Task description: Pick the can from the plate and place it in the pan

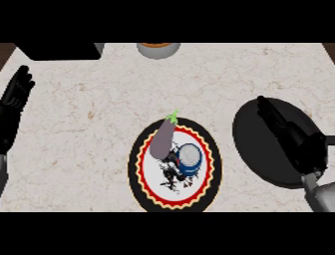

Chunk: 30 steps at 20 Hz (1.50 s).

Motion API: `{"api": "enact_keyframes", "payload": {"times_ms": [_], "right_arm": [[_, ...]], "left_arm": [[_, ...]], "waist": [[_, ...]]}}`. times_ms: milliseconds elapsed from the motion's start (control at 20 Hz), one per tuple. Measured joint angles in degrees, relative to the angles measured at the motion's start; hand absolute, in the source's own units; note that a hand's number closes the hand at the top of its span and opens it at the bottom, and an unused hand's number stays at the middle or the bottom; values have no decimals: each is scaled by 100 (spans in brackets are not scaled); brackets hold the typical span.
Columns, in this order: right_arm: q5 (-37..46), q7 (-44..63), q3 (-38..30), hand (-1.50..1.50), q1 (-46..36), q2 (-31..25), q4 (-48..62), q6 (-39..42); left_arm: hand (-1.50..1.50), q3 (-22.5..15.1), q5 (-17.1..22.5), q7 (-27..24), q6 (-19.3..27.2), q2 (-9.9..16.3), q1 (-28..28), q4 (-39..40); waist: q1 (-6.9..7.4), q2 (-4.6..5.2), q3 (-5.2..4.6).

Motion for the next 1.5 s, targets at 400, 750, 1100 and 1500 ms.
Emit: {"api": "enact_keyframes", "payload": {"times_ms": [400, 750, 1100, 1500], "right_arm": [[-98, -683, 1033, -150, -1009, 397, 195, 2021], [845, -2871, 453, -150, -1281, -94, 649, 2063], [1209, -3159, 1, -150, -2238, -1219, 762, 3022], [1455, -1830, 12, -150, -3405, -1391, 331, 3868]], "left_arm": [[0, -206, 205, 197, 126, -626, -190, -90], [0, -240, 276, 543, 349, -944, -158, -175], [0, -193, 267, 573, 344, -1000, -28, -233], [0, -108, 197, 556, 337, -1092, -113, -106]], "waist": [[335, 165, -117], [84, 116, -133], [53, 90, -149], [12, 83, -156]]}}
